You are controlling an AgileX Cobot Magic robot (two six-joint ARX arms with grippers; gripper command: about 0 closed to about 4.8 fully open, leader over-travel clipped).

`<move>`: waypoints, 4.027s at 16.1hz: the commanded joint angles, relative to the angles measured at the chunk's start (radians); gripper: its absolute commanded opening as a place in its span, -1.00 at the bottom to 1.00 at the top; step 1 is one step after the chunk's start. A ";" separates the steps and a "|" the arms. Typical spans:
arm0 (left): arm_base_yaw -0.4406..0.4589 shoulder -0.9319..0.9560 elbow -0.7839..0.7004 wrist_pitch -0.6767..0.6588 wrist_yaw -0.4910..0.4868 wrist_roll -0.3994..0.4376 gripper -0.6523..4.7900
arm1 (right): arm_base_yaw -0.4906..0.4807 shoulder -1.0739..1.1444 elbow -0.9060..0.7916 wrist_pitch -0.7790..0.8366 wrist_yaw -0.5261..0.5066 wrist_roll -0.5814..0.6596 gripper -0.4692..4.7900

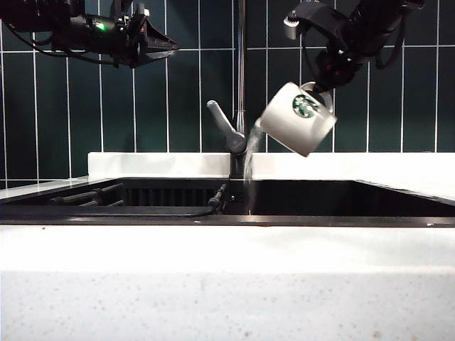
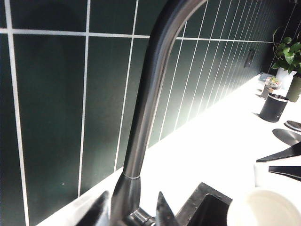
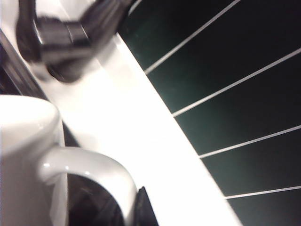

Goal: Pick up the mug next to the sink, go to the faucet to get some water, pour the water into the sink, and finally put the mug back to its place.

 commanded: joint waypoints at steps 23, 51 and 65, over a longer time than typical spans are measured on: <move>-0.026 -0.312 -0.003 -0.583 -0.235 0.147 -0.78 | 0.071 -0.028 0.014 0.103 0.013 -0.776 -0.79; -0.026 -1.326 -0.927 -0.783 -0.673 0.192 -0.78 | -0.301 -0.300 -0.351 0.274 -0.014 0.597 -0.82; -0.026 -1.696 -0.933 -1.057 -0.673 0.167 -0.78 | -0.425 -0.269 -0.788 0.811 0.121 0.843 -0.82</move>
